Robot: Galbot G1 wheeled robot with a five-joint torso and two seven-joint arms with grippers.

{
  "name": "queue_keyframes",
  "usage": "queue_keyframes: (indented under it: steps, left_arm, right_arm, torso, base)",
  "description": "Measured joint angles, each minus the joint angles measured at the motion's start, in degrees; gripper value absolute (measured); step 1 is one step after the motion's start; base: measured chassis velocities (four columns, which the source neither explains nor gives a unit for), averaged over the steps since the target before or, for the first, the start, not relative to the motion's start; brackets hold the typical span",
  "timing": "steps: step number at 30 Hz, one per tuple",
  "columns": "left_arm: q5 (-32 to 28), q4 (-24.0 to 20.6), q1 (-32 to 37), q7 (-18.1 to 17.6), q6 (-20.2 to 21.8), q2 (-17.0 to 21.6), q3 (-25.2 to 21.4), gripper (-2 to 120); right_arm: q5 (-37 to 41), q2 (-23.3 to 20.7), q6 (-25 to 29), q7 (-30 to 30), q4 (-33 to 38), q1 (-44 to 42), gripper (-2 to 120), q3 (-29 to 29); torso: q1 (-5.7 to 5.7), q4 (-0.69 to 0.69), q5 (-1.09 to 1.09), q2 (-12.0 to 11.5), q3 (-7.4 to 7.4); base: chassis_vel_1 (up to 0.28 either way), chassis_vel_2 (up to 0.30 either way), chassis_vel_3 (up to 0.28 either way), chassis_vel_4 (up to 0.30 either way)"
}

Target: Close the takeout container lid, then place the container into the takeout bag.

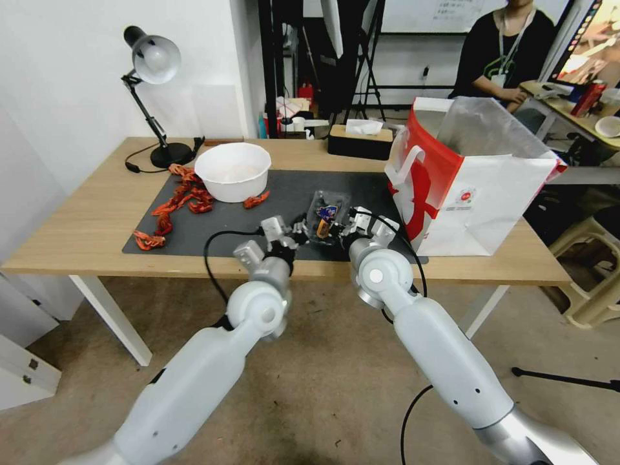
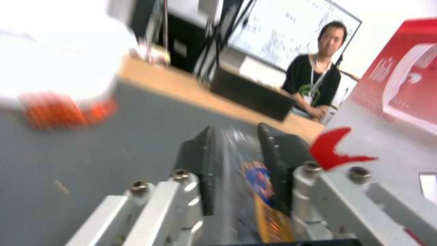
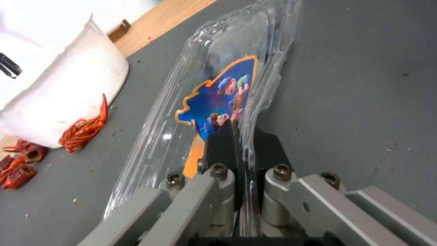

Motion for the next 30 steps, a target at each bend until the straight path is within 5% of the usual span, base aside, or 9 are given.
queue_keyframes:
  steps: [4, 6, 9, 18, 30]
  left_arm:
    - [11.7, -3.5, 5.8, 3.8, -0.4, 2.6, -5.5, 48]
    - [11.7, -3.5, 5.8, 3.8, -0.4, 2.6, -5.5, 48]
    - [18.7, -5.9, 10.2, 5.0, -1.3, 3.8, -9.6, 67]
    - [25.6, -8.9, 20.7, 5.9, -2.1, 3.7, -18.0, 98]
    - [26.6, -8.9, 31.3, 7.1, -8.2, 3.5, -24.5, 100]
  right_arm:
    - [-0.2, -0.1, 0.0, 0.0, 0.1, -0.1, 0, 0.0]
    - [-0.2, -0.1, 0.0, 0.0, 0.1, -0.1, 0, 0.0]
    - [-0.4, -0.2, 0.0, 0.0, 0.3, -0.2, 0, 0.0]
    - [-0.5, -0.6, -0.1, -0.1, 0.7, -0.2, 0, 0.2]
    - [-0.7, -0.5, -0.1, -0.3, 0.7, -0.2, 0, 0.2]
  torso:
    - [0.0, 0.01, -0.01, 0.0, 0.0]
    - [0.0, 0.01, -0.01, 0.0, 0.0]
    - [0.0, -0.02, -0.01, 0.0, 0.0]
    - [0.0, -0.01, 0.0, 0.0, 0.01]
    - [0.0, 0.0, 0.0, 0.0, 0.0]
  base:
    - [0.0, 0.0, 0.0, 0.0]
    - [0.0, 0.0, 0.0, 0.0]
    - [0.0, 0.0, 0.0, 0.0]
    - [0.0, 0.0, 0.0, 0.0]
    - [0.0, 0.0, 0.0, 0.0]
